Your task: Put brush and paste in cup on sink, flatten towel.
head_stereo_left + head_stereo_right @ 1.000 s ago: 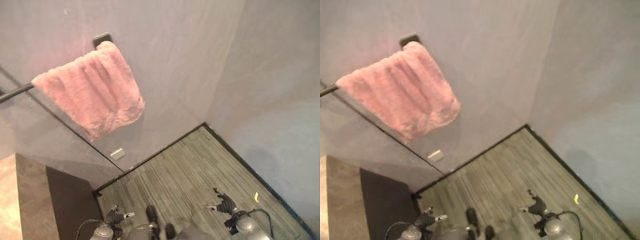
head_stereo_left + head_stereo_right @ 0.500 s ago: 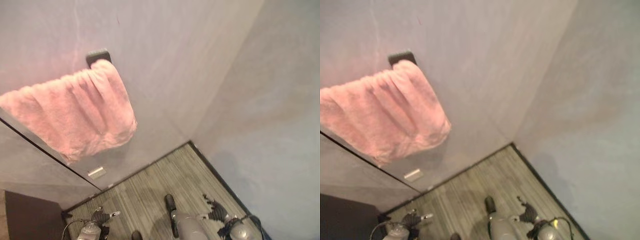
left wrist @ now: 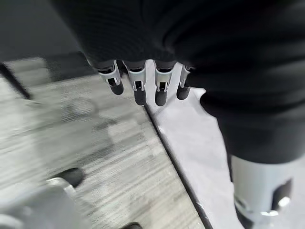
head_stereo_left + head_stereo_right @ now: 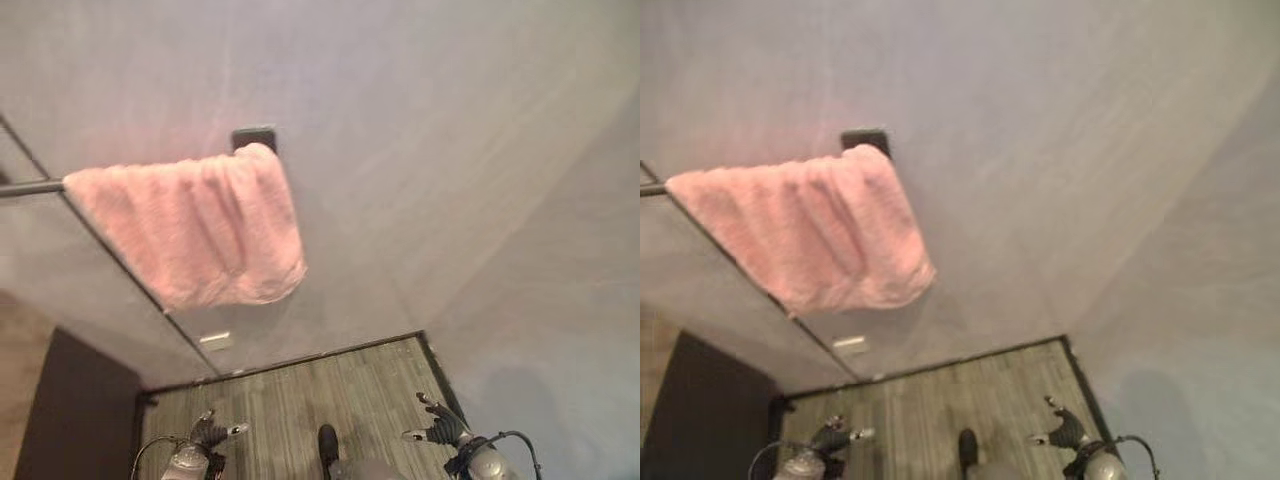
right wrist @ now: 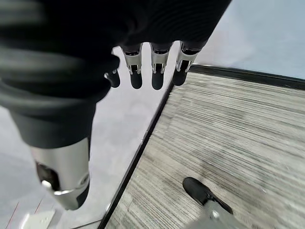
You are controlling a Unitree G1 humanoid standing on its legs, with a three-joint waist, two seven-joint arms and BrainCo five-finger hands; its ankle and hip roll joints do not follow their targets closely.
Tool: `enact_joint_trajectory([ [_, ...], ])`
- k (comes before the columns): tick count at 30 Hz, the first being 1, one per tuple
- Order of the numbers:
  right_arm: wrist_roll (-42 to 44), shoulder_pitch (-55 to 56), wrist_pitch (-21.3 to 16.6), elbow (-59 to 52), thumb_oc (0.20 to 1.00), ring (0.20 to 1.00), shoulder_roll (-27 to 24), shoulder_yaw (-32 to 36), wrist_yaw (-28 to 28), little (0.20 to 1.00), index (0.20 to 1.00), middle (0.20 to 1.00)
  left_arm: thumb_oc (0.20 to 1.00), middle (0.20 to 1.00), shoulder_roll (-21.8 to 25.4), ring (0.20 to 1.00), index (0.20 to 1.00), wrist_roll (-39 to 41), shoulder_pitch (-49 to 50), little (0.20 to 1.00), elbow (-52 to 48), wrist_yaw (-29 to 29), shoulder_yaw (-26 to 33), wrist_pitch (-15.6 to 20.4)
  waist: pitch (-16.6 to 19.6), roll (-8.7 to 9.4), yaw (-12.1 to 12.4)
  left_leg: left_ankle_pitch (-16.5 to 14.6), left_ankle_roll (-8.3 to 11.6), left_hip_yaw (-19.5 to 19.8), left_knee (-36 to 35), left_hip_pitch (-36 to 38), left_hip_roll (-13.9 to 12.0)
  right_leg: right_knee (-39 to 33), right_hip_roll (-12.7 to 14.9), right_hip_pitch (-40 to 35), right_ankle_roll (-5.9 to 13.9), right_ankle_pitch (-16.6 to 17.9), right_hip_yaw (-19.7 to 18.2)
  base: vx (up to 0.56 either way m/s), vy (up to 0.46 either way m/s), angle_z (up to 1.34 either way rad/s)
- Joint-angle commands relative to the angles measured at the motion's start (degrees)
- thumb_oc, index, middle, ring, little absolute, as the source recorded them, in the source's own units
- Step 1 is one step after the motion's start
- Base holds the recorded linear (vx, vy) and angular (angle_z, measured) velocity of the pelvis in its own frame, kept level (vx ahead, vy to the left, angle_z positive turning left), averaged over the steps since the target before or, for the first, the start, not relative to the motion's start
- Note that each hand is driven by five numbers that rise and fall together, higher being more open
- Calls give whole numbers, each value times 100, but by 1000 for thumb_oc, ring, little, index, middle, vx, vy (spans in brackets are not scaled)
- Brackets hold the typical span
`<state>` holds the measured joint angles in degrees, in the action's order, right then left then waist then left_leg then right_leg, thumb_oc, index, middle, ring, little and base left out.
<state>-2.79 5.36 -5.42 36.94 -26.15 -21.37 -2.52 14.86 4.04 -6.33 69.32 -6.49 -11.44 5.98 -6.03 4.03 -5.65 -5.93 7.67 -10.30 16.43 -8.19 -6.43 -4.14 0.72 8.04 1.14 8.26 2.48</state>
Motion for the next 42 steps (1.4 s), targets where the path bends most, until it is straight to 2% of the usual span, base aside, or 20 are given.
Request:
enact_joint_trajectory([
  [1,220,-5,-231,-419,1000,1000,-94,207,-217,1000,1000,1000,1000,1000,334,1000,1000,16,121,1000,-328,-211,-83,198,132,-37,82,1062,-190,21,-1118,9,-167,628,336,-420,536,-574,-297,103,147,13],
  [2,220,-4,-231,-419,1000,1000,-94,207,-217,1000,1000,1000,1000,1000,334,1000,1000,16,122,1000,-328,-211,-83,198,132,-37,80,1064,-190,22,-1121,11,-166,628,337,-421,537,-575,-296,204,315,-2],
  [3,377,-5,-240,-472,1000,1000,-132,350,-240,1000,1000,1000,1000,1000,384,1000,1000,-4,102,1000,-443,-244,-111,204,178,-132,94,1392,-57,-143,-1297,-132,-513,648,565,-493,606,-658,-256,148,222,-10],
  [4,377,-5,-240,-472,1000,1000,-132,350,-240,1000,1000,1000,1000,1000,384,1000,1000,-4,102,1000,-443,-244,-112,204,177,-132,95,1393,-57,-144,-1298,-130,-512,649,565,-494,606,-659,-257,278,420,29],
  [5,478,-76,-228,-720,1000,1000,-186,465,-245,1000,1000,1000,1000,1000,449,1000,1000,-9,99,1000,-609,-249,-109,236,208,-186,120,1184,-94,-118,-1229,44,-421,694,693,-570,673,-734,-287,198,309,37],
  [7,548,-155,-241,-730,1000,1000,-204,537,-270,1000,1000,1000,1000,1000,497,1000,1000,-43,76,1000,-707,-242,-159,269,235,-205,123,1100,-119,-106,-1218,61,-318,713,821,-624,723,-700,-279,170,269,26],
  [9,645,-305,-254,-887,1000,1000,-269,696,-365,1000,1000,1000,1000,1000,618,1000,1000,-55,17,1000,-1028,-238,-264,322,227,-198,146,915,-234,-134,-1147,116,-113,892,1040,-635,809,-515,-406,159,293,-21],
  [11,712,-550,-296,-1008,1000,1000,-371,821,-448,1000,1000,1000,1000,1000,848,1000,1000,-141,-32,1000,-1604,-208,-382,388,193,-195,201,794,-404,-248,-1190,251,108,1275,1183,-447,866,-99,-571,134,355,-30],
  [12,751,-882,-339,-1003,1000,1000,-448,853,-516,1000,1000,1000,1000,1000,1100,1000,1000,-277,-77,1000,-2070,-192,-504,472,116,-220,238,811,-468,-339,-1341,423,186,1606,1146,-274,850,149,-564,107,342,-37],
  [13,767,-1030,-370,-972,1000,1000,-469,818,-508,1000,1000,1000,1000,1000,1220,1000,1000,-274,-62,1000,-2271,-185,-509,505,110,-254,289,891,-485,-323,-1434,480,205,1794,997,-173,838,171,-566,123,311,-41],
  [14,817,-1057,-388,-1009,1000,1000,-537,847,-482,1000,1000,1000,1000,1000,1326,1000,1000,-291,-120,1000,-2360,-125,-592,511,116,-288,202,961,-497,-227,-1610,587,267,1872,589,-68,819,-27,-801,78,155,-48],
  [15,818,-1059,-388,-1009,1000,1000,-538,848,-482,1000,1000,1000,1000,1000,1327,1000,1000,-291,-121,1000,-2362,-124,-591,510,129,-292,210,977,-493,-235,-1622,574,259,1869,580,-46,814,-12,-808,194,192,-44],
  [16,915,-1035,-436,-1037,1000,1000,-611,989,-494,1000,1000,1000,1000,1000,1466,1000,1000,-351,-218,1000,-2466,-8,-615,553,181,-341,157,1108,-471,-89,-1845,731,334,1557,166,30,787,-305,-976,141,111,-17],
  [17,915,-1032,-434,-1039,1000,1000,-612,991,-493,1000,1000,1000,1000,1000,1467,1000,1000,-350,-216,1000,-2470,-6,-616,550,176,-343,154,1111,-469,-85,-1858,746,332,1546,165,15,786,-304,-971,234,134,3],
  [18,995,-1117,-484,-1130,1000,1000,-677,1052,-538,1000,1000,1000,1000,1000,1600,1000,1000,-374,-344,1000,-2596,-16,-585,583,184,-326,161,1087,-459,-69,-1937,849,382,1040,165,208,737,-199,-700,139,16,28],
  [19,1063,-1119,-457,-1251,1000,1000,-704,1193,-592,1000,1000,1000,1000,1000,1728,1000,1000,-424,-532,1000,-2834,-27,-695,598,139,-304,120,1042,-459,60,-1861,853,404,1022,302,148,799,-156,-612,136,16,30],
  [23,1295,-1408,-561,-1033,1000,1000,-862,1203,-552,1000,1000,1000,1000,1000,1953,1000,1000,-481,-794,1000,-3103,-31,-795,680,257,-244,185,980,-444,132,-2074,919,430,655,342,-116,794,-163,-628,97,-28,80],
  [32,1915,-3143,-454,-1237,1000,1000,-1321,141,-170,1000,1000,1000,1000,1000,2445,1000,1000,709,-1690,1000,-4405,-4,-880,963,199,-391,318,978,-312,172,-2143,600,418,173,466,-147,733,-84,-427,43,-31,15],
  [35,1991,-3586,-419,-1280,1000,1000,-1192,-138,-182,1000,1000,1000,1000,1000,2469,1000,1000,956,-2010,1000,-4617,-52,-986,1016,150,-435,324,1020,-281,162,-2143,448,401,151,468,-19,729,-53,-429,-32,-10,-4],
  [42,2753,-4297,-334,-1301,1000,1000,-377,-1022,102,1000,1000,1000,1000,1000,1897,1000,1000,1521,-2616,1000,-4648,2,-1485,976,105,-458,352,1045,-243,205,-2143,359,374,153,428,31,709,-60,-422,44,-18,-4],
])
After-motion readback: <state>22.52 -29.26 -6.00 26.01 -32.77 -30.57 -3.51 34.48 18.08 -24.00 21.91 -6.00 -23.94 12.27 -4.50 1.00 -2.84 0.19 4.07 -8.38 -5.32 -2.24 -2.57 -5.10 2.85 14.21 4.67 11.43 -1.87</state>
